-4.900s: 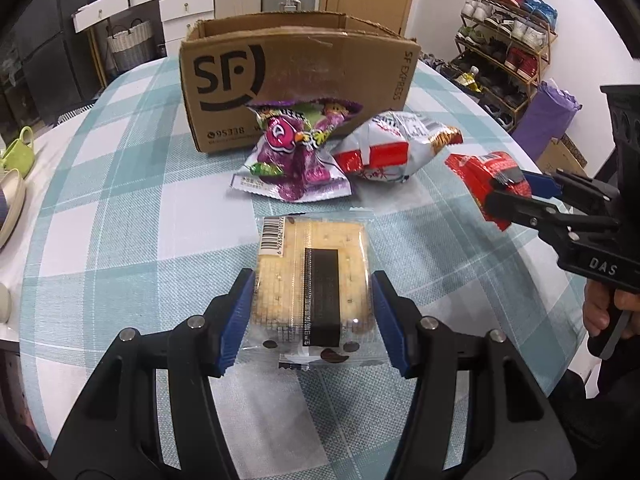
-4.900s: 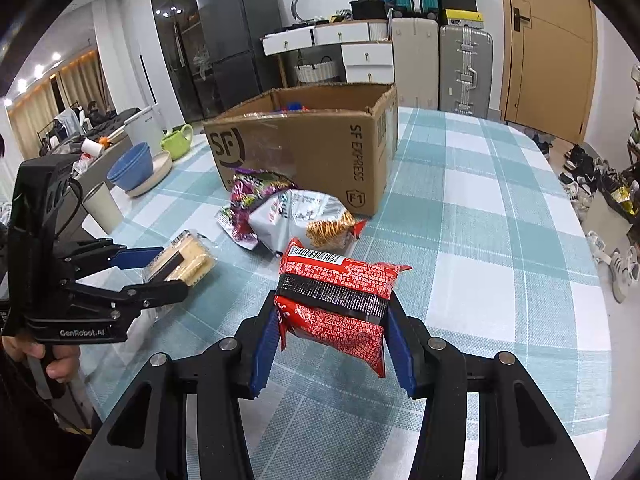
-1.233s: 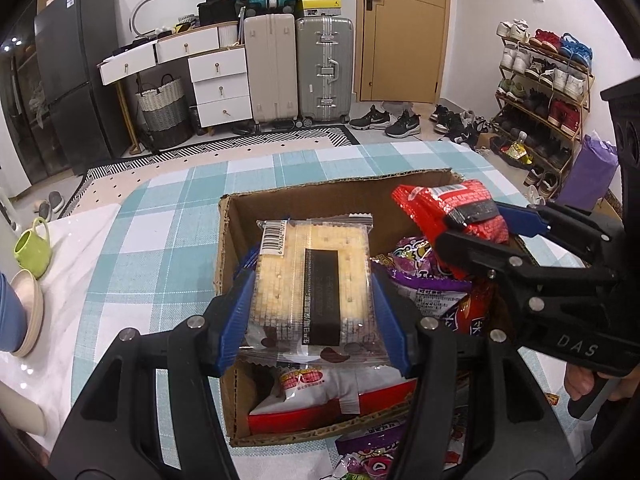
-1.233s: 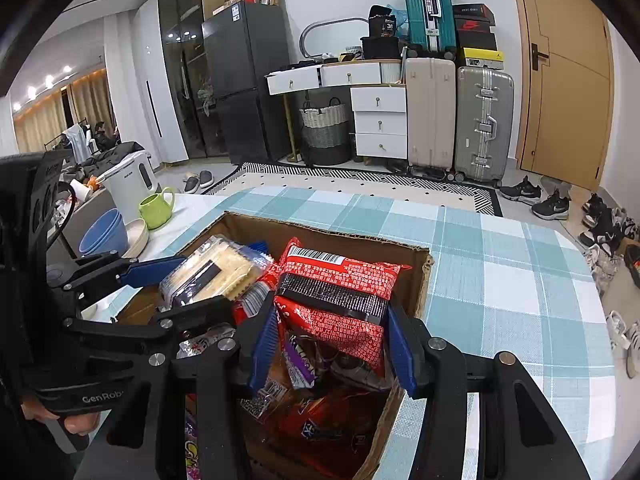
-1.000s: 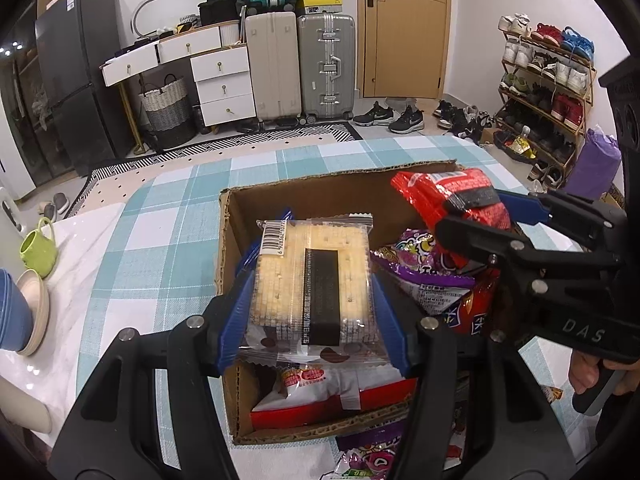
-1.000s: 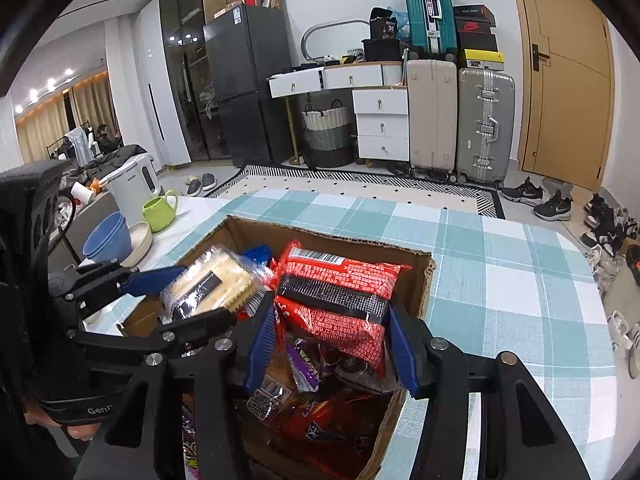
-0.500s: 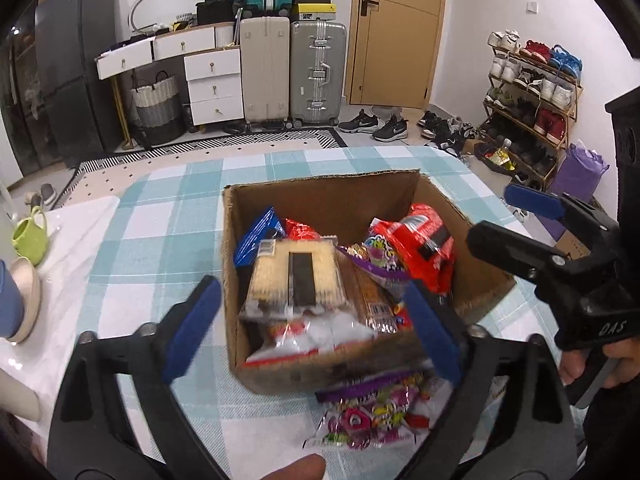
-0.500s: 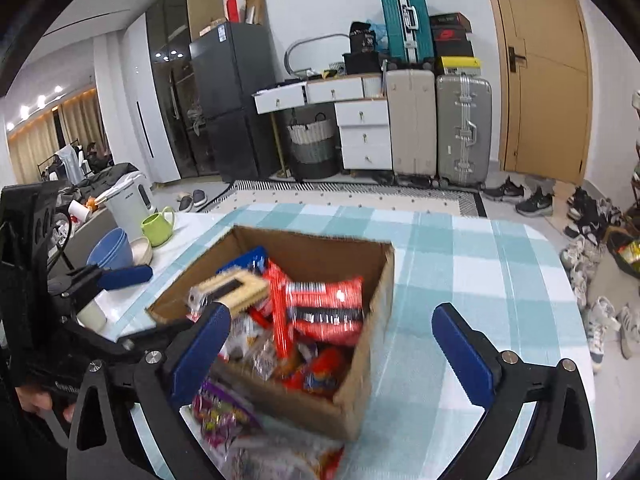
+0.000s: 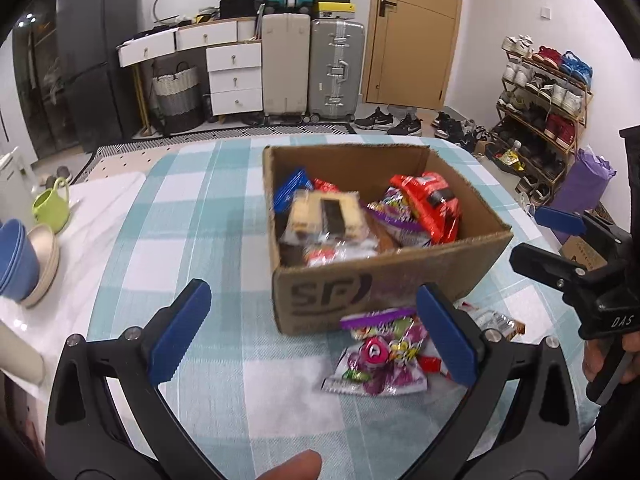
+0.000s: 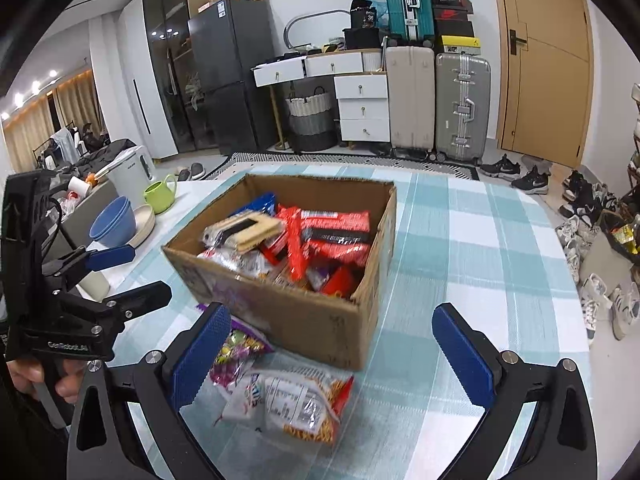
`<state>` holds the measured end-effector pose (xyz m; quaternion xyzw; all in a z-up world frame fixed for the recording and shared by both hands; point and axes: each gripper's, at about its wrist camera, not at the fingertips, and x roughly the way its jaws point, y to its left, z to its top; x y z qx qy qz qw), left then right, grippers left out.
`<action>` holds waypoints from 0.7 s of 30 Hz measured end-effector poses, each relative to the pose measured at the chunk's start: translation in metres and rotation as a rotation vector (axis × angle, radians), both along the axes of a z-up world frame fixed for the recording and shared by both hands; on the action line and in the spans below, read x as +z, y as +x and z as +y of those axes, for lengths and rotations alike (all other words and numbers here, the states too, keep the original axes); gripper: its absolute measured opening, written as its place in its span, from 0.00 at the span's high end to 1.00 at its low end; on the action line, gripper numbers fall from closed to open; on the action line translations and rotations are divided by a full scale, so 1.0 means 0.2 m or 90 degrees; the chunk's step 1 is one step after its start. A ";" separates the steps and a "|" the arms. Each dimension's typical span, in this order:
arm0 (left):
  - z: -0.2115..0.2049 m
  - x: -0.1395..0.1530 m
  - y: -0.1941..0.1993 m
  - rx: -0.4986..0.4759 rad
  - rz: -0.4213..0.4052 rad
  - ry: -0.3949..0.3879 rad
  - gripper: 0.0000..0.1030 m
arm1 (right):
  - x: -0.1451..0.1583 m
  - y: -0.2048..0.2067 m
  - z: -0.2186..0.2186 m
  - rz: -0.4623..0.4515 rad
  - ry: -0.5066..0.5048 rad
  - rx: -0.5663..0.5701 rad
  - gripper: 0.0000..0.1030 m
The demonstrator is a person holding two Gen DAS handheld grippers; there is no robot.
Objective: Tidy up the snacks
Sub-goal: 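Open both grippers and move them back toward the remaining snacks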
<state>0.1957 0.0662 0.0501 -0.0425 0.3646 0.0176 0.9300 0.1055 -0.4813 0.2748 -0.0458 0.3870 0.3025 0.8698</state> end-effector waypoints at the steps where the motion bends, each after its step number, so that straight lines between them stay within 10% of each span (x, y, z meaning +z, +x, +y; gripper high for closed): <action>1: 0.01 -0.01 -0.01 0.002 0.002 -0.001 0.01 | -0.01 0.00 0.01 0.002 -0.002 0.000 0.00; 21: 0.02 -0.23 -0.08 0.013 0.070 -0.020 0.01 | -0.24 -0.06 0.00 0.085 -0.010 -0.007 0.00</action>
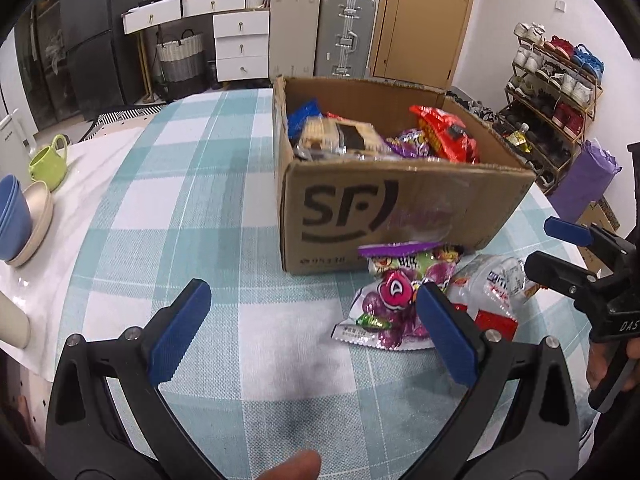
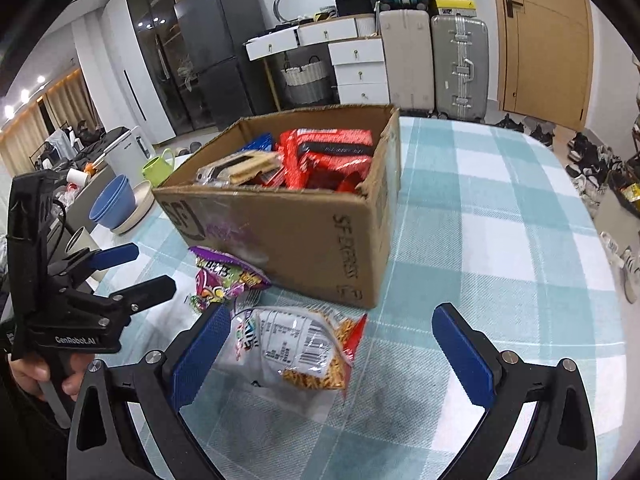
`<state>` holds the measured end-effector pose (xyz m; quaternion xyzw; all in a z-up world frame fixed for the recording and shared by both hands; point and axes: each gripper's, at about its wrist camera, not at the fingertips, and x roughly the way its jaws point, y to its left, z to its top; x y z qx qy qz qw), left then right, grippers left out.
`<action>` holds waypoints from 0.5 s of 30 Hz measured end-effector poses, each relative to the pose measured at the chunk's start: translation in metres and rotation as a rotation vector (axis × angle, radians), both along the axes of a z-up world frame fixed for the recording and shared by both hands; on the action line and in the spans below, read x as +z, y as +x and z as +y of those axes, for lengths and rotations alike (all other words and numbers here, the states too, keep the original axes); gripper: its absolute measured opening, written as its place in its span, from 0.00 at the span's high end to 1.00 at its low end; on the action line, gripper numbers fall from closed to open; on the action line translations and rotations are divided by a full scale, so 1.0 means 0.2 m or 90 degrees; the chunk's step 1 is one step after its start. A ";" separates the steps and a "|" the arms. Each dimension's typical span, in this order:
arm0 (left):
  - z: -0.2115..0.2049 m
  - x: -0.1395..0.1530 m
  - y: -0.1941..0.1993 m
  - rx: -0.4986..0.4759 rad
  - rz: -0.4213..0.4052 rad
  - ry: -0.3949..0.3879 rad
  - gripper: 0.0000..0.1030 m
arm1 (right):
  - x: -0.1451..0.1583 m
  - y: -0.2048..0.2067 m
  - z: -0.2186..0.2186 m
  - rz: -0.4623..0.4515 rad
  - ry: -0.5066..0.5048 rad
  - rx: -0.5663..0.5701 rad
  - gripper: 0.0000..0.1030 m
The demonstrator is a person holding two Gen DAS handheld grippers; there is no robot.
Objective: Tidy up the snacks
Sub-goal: 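Open both grippers and move them back toward the remaining snacks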
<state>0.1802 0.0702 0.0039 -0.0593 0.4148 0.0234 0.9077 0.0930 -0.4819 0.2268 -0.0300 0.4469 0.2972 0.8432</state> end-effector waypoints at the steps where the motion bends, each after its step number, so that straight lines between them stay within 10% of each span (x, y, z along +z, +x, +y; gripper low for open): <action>1: 0.00 -0.01 0.00 -0.001 0.003 0.002 0.01 | -0.01 0.00 0.01 0.004 0.000 0.003 0.00; 15: -0.08 -0.13 -0.05 -0.015 0.026 0.009 0.01 | -0.11 -0.02 0.12 0.045 -0.023 0.034 0.00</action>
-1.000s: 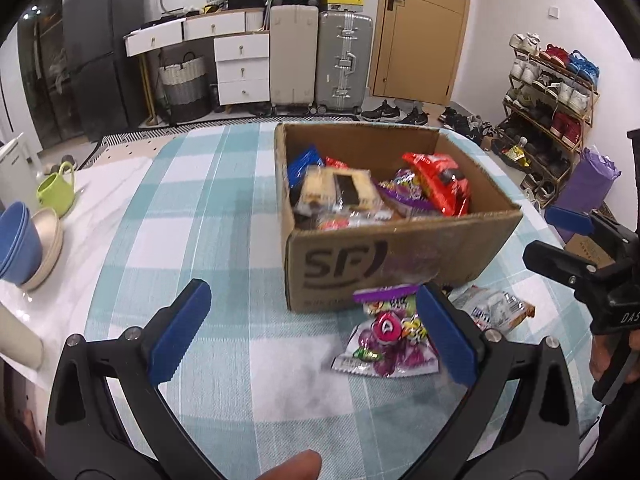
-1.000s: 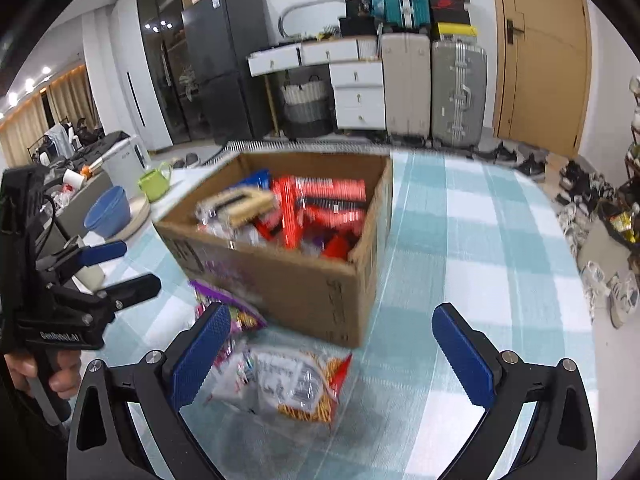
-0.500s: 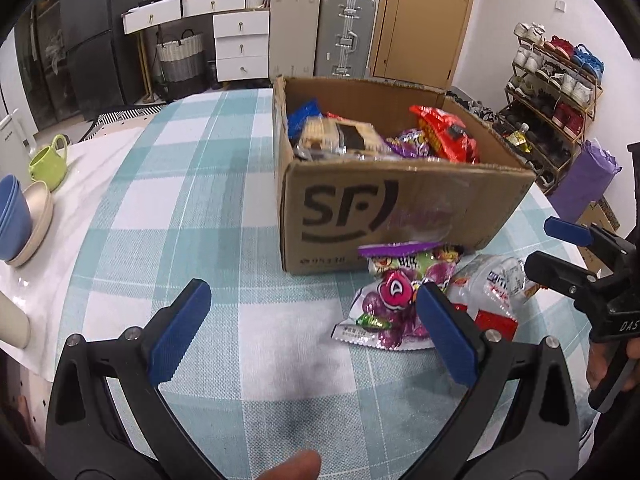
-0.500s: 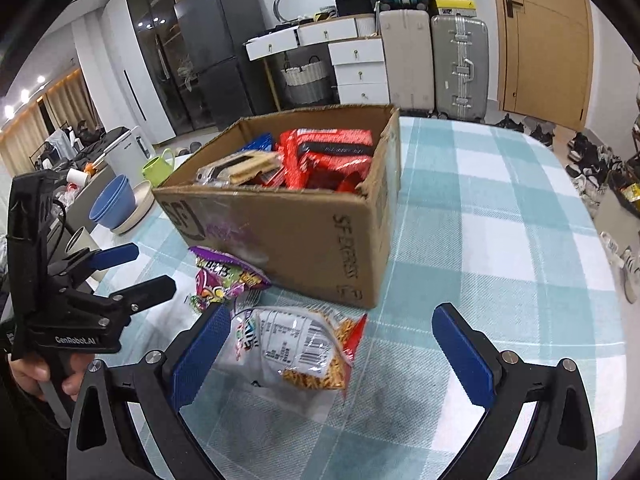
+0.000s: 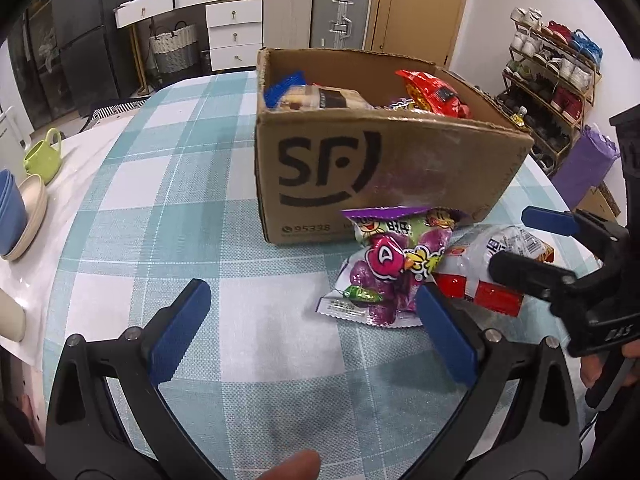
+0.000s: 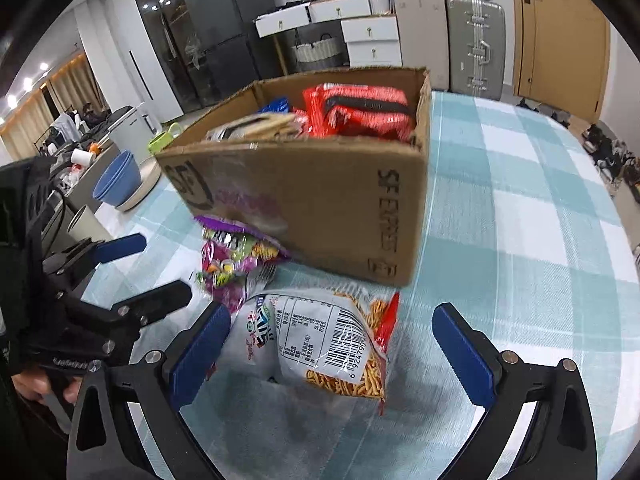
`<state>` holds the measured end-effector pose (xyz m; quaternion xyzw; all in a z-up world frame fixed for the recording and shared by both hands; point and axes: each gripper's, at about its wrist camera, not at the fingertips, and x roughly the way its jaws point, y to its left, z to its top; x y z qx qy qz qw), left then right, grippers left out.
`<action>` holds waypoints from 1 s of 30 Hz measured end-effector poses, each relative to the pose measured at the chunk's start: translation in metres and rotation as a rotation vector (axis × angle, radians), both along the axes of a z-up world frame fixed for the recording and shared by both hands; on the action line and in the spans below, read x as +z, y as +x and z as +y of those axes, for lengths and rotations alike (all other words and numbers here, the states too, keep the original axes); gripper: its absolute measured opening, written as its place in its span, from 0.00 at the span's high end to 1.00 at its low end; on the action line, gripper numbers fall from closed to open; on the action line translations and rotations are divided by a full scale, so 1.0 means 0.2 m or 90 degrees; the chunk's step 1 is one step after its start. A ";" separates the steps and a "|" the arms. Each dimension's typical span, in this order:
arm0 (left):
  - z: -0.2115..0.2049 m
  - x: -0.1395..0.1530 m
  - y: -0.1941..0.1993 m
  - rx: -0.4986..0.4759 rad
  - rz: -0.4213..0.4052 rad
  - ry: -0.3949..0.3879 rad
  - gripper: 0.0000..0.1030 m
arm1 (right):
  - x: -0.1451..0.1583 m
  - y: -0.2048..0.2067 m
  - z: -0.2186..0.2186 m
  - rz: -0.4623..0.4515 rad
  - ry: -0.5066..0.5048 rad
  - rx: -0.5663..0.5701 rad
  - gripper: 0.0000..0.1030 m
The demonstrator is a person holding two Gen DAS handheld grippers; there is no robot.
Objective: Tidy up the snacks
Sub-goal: 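Open both grippers and move them back toward the remaining snacks, then grasp the white chip bag with the right gripper while the left grasps the purple candy bag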
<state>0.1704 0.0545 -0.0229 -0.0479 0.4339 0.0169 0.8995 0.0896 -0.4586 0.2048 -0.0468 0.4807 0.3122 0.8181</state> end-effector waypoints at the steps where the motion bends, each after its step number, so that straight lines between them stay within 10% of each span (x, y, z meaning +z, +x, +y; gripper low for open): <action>1: 0.00 0.00 0.00 0.000 0.000 0.001 0.01 | -0.01 -0.01 0.00 0.002 -0.005 0.005 0.00; 22: -0.03 -0.04 0.04 -0.022 0.016 -0.002 0.01 | -0.14 -0.07 -0.02 0.044 -0.016 -0.002 0.01; 30: -0.03 -0.06 0.03 -0.022 0.020 -0.008 0.01 | -0.12 -0.11 -0.04 0.038 0.006 0.015 0.32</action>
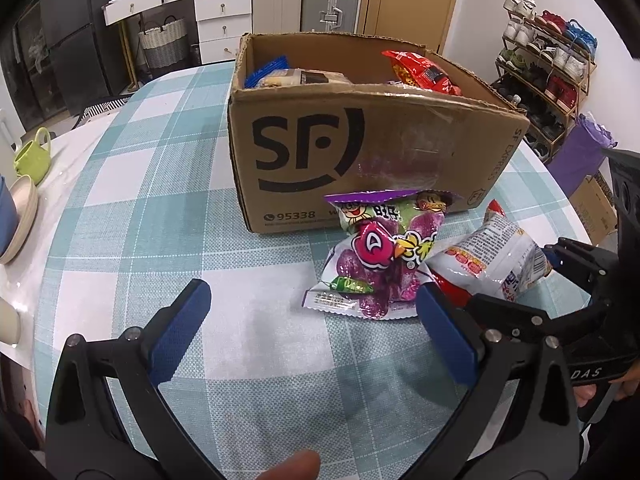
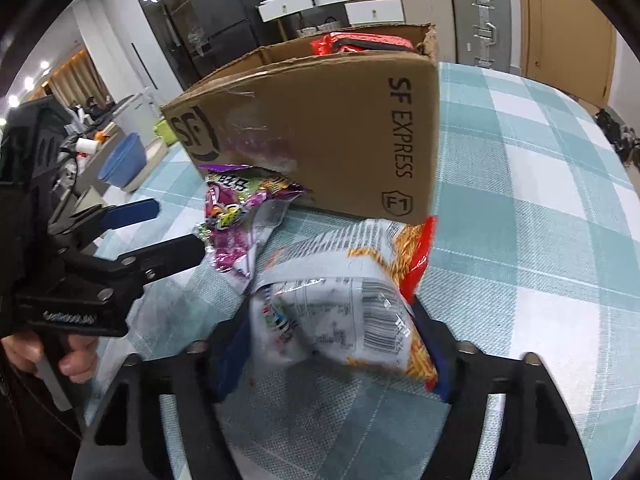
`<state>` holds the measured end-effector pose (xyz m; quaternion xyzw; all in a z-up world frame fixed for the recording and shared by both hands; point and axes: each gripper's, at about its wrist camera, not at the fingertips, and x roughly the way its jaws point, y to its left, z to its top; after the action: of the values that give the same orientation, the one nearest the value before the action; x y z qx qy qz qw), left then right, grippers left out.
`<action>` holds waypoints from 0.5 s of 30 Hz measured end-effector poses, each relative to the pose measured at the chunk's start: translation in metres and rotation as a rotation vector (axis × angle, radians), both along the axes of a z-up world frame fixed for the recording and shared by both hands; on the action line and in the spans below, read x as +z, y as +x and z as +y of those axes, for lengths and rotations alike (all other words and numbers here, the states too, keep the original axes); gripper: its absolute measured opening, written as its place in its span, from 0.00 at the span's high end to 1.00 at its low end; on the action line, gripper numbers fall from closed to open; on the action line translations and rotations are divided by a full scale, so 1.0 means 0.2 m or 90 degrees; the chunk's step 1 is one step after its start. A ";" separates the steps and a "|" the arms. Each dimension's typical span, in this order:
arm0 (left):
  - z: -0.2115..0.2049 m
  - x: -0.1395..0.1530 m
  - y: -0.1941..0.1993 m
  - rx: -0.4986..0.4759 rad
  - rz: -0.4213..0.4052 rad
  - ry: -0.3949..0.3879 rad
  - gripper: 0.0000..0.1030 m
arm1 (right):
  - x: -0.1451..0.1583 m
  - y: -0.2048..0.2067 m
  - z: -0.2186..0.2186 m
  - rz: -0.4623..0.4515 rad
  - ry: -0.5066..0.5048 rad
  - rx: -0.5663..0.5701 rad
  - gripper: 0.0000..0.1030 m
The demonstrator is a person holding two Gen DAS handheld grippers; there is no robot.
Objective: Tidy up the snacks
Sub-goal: 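Grasp the white chip bag with the right gripper while the left grasps the purple candy bag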
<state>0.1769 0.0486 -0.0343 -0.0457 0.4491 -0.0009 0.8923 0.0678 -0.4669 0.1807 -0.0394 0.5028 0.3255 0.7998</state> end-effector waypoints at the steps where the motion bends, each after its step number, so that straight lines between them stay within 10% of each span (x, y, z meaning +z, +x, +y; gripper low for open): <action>1: 0.00 0.00 0.00 0.000 0.000 -0.001 0.01 | 0.00 0.00 0.00 -0.003 0.003 0.002 0.33; 15: -0.08 -0.03 0.08 -0.019 0.005 -0.005 0.01 | 0.08 -0.08 -0.23 -0.055 0.009 -0.046 0.36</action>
<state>0.1931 0.0328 -0.0407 -0.0428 0.4536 -0.0157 0.8900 0.0526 -0.5125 0.1962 -0.0299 0.4668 0.2980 0.8321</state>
